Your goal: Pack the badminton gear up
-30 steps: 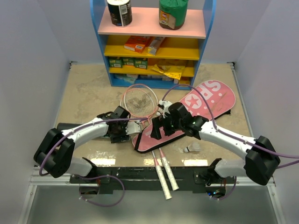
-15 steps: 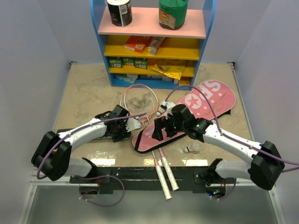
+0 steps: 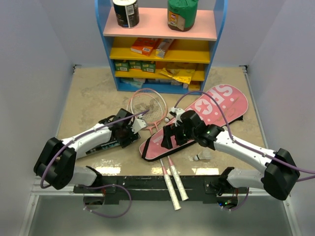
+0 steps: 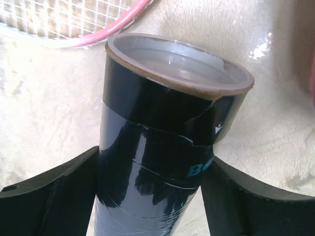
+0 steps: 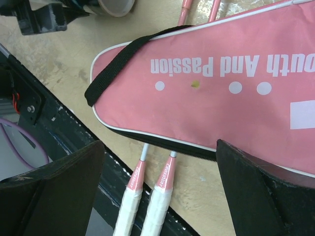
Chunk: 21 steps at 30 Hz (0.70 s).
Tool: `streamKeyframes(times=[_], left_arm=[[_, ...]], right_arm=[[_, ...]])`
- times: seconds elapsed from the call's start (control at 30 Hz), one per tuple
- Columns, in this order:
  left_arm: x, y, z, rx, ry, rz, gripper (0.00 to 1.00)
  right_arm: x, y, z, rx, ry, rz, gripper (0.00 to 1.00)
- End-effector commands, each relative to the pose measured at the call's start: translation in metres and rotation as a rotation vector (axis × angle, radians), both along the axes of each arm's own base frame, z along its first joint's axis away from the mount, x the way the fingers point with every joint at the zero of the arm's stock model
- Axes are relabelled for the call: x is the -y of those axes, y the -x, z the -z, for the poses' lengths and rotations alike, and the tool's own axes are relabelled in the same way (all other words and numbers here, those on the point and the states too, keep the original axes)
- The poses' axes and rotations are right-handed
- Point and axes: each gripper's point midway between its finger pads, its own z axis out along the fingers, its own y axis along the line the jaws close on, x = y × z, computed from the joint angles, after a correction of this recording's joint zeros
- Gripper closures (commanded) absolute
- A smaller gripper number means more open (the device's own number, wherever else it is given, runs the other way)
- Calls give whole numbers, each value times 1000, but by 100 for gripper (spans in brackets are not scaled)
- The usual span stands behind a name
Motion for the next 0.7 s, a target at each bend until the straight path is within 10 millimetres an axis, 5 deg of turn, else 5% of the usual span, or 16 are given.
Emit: streamKeyframes(times=[0.0,0.23,0.67], left_arm=[[11,-2,9,-46,51,-42,54],[4,0,11,3,-6,94,25],[13,5,20,-43,-72,226,0]], right_arm=[[-3,-3,-14,28,-39,22,2],[1,0,-10,20,-35,28,2],[-2,1,0,11,-47,15,2]])
